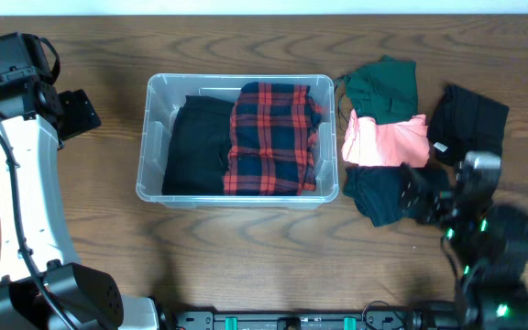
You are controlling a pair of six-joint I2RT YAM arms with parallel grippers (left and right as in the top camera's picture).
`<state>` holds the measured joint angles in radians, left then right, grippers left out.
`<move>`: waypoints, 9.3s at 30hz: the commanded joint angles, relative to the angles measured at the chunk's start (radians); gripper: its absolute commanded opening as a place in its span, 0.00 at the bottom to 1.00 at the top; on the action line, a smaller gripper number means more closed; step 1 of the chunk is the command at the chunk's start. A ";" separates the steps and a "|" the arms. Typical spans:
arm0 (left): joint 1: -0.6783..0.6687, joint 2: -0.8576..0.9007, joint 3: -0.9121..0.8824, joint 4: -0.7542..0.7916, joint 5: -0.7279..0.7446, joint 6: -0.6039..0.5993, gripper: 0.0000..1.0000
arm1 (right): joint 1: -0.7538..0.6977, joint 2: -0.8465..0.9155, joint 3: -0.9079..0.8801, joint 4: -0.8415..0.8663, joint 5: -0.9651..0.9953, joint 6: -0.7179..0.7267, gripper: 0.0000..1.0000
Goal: Pack container
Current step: 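Move the right gripper to the black shirt at the right edge, then grasp the folded black shirt with the right gripper, then carry the black shirt over the bin and lower it onto the trousers, then release the black shirt and withdraw the right gripper to the right, then grasp the green shirt with the right gripper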
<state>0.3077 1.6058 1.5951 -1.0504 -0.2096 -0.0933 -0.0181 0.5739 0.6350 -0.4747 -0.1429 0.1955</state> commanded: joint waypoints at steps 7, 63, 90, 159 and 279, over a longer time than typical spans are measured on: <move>0.003 -0.012 0.013 -0.003 -0.011 0.002 0.98 | -0.027 0.480 0.476 -0.220 -0.113 -0.148 0.99; 0.003 -0.012 0.013 -0.003 -0.011 0.002 0.98 | -0.756 1.500 0.531 0.181 -0.603 -0.122 0.87; 0.003 -0.012 0.013 -0.003 -0.011 0.002 0.98 | -0.756 1.552 0.531 0.123 -0.716 -0.087 0.28; 0.003 -0.012 0.013 -0.003 -0.011 0.002 0.98 | 0.423 0.981 0.531 0.856 -0.607 0.376 0.01; 0.003 -0.012 0.013 -0.004 -0.011 0.002 0.98 | -0.275 1.535 0.531 0.814 -0.859 0.418 0.09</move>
<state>0.3077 1.6058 1.5951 -1.0508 -0.2100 -0.0933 -0.2611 2.1338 1.1606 0.2852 -0.7963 0.5308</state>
